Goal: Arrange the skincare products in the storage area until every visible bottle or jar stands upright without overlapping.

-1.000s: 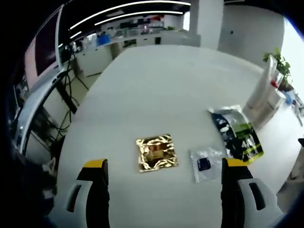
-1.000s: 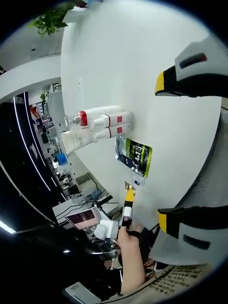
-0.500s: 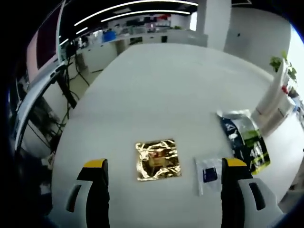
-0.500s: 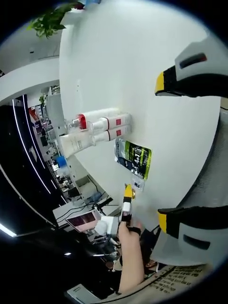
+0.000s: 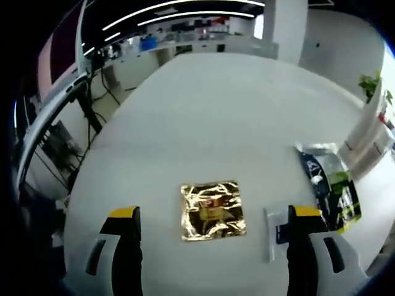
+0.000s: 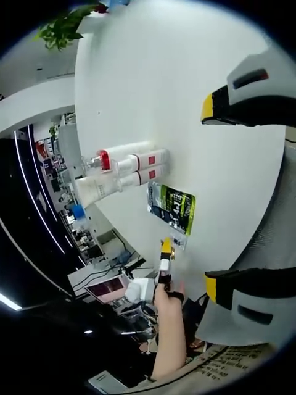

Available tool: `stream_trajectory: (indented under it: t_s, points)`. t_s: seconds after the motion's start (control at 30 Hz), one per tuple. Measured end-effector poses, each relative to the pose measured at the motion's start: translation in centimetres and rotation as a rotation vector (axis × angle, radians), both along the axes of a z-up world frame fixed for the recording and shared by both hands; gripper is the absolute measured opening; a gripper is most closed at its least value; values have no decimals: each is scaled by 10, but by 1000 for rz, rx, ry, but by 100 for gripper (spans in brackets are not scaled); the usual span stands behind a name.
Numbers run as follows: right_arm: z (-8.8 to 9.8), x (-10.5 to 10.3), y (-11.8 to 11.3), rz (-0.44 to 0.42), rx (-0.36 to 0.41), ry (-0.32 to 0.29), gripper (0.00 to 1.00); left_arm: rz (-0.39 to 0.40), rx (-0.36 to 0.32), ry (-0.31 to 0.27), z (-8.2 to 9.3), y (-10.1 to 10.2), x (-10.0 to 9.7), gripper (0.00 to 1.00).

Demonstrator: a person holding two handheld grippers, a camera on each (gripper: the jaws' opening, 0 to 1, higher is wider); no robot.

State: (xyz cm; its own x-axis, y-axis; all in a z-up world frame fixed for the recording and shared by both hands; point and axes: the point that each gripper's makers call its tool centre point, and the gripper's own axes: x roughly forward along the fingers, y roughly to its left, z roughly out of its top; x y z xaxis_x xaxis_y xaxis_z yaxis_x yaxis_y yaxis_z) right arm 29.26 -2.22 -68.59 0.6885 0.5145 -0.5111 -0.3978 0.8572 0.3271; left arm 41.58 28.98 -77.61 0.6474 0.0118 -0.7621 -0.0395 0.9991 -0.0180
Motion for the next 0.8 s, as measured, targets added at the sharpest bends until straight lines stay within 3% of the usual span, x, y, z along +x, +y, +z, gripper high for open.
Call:
stream_trajectory:
  t_s: [0.8]
  points:
    - [-3, 1, -2, -5, -13, 16, 98, 5, -10, -15, -7, 0, 6, 92]
